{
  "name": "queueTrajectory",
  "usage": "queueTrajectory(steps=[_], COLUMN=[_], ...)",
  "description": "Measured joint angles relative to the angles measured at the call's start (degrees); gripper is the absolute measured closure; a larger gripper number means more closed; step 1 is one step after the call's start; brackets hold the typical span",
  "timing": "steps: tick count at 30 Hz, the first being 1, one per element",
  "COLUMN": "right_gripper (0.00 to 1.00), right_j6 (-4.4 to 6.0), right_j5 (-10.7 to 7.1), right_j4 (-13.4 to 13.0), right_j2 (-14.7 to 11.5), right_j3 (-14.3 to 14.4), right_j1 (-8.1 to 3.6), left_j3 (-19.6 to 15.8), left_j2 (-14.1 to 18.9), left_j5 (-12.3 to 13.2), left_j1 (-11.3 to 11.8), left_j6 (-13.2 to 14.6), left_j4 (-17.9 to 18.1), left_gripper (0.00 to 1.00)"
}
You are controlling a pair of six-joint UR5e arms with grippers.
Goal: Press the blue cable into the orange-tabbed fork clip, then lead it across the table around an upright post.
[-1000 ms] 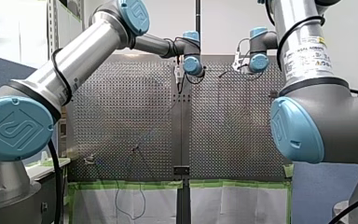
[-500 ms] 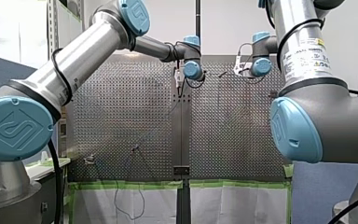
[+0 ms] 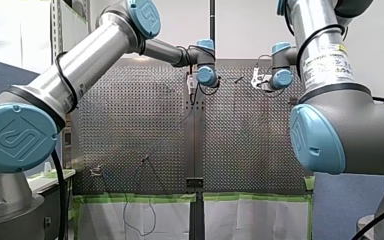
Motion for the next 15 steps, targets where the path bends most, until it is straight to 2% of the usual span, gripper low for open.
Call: queueTrajectory(steps=[8,12,13,14,15], right_gripper=[1.0,1.0,1.0,1.0,1.0], right_j6=[0.0,-0.07,-0.09,-0.09,-0.08], right_j5=[-0.38,-0.63,-0.64,-0.66,-0.69], right_j4=[-0.08,-0.09,-0.09,-0.1,-0.12], right_j2=[0.94,1.64,1.73,1.79,1.86], right_j3=[0.0,0.06,0.07,0.08,0.09], right_j1=[-0.16,-0.1,-0.09,-0.08,-0.07], left_j3=[-0.26,-0.4,-0.46,-0.54,-0.66], left_j2=[0.0,0.0,0.0,0.0,0.0], left_j5=[-0.23,0.64,0.99,1.18,1.32], left_j1=[-0.09,-0.07,-0.02,0.03,0.1], left_j6=[-0.03,-0.17,-0.2,-0.22,-0.24], left_j4=[0.09,0.08,0.06,0.05,0.04], left_gripper=[0.67,0.67,0.58,0.42,0.42])
